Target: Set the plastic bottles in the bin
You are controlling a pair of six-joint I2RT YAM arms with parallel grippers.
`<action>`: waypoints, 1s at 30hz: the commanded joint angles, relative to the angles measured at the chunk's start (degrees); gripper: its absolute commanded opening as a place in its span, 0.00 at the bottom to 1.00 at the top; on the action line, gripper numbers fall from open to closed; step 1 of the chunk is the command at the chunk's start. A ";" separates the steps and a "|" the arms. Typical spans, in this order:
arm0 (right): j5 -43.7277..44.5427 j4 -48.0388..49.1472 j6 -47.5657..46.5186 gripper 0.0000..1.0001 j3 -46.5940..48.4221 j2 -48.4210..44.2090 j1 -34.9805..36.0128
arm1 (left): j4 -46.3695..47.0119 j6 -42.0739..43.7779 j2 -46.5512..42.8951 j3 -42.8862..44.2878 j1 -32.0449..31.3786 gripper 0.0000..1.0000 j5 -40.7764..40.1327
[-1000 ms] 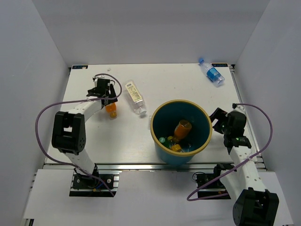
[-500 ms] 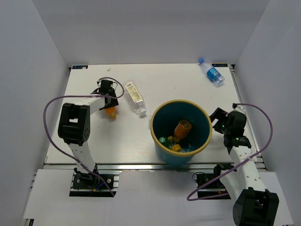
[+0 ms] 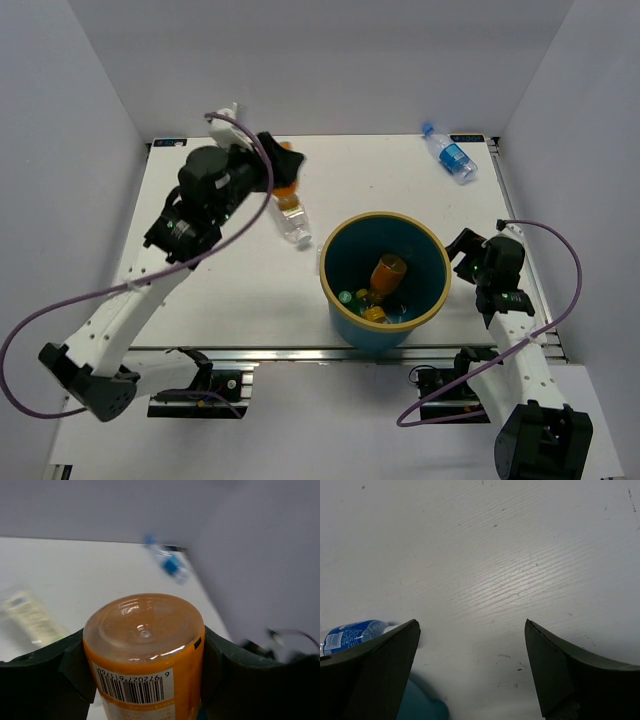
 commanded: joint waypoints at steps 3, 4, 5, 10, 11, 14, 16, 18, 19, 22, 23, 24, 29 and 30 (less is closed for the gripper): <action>1.15 0.67 0.09 0.89 0.39 -1.70 -0.27 | 3.57 0.25 -1.45 -0.65 -18.68 0.44 4.65; 1.15 0.93 0.09 0.89 0.30 -1.70 -0.27 | 3.75 0.43 -1.19 -0.65 -21.17 0.44 3.50; 1.15 0.85 0.09 0.89 0.30 -1.70 -0.27 | 3.93 0.69 0.03 -0.73 -23.72 0.44 2.79; 1.50 1.20 -0.52 0.89 -0.05 -1.44 -0.27 | 6.22 3.24 3.47 -2.58 -35.95 0.63 3.77; 1.42 1.29 -0.52 0.89 -0.06 -1.44 -0.27 | 6.04 3.77 3.73 -2.49 -36.92 0.72 2.88; 0.72 1.64 -0.78 0.89 -0.06 -1.70 -0.27 | 5.60 4.74 3.30 -2.14 -38.42 0.98 1.03; 0.36 2.08 -0.87 0.89 -0.23 -2.14 -0.27 | 4.90 5.09 3.12 -1.09 -38.60 0.98 0.15; 0.36 2.34 -1.22 0.89 -0.14 -2.49 -0.27 | 2.28 5.27 3.82 0.57 -38.69 0.98 -3.09; 0.62 2.25 -1.31 0.89 -0.06 -2.76 -0.27 | 1.04 5.27 4.35 3.19 -38.69 0.98 -4.84; 3.78 2.25 -1.66 0.89 0.73 -3.20 -0.27 | -4.14 4.39 6.46 8.30 -38.69 0.98 -12.84; 4.31 2.34 -1.75 0.89 1.00 -3.20 -0.27 | -6.16 4.13 6.72 9.10 -38.60 0.98 -15.29; 4.58 2.34 -1.75 0.89 1.70 -3.11 -0.27 | -7.13 2.91 6.99 9.72 -38.60 0.98 -20.71; 0.38 4.45 -2.54 0.89 5.12 1.62 -0.71 | -9.86 1.05 4.71 9.20 -33.08 0.98 -28.59; -1.81 4.80 -4.11 0.89 8.09 4.68 -0.71 | -10.30 -0.43 4.18 8.67 -27.93 0.98 -24.76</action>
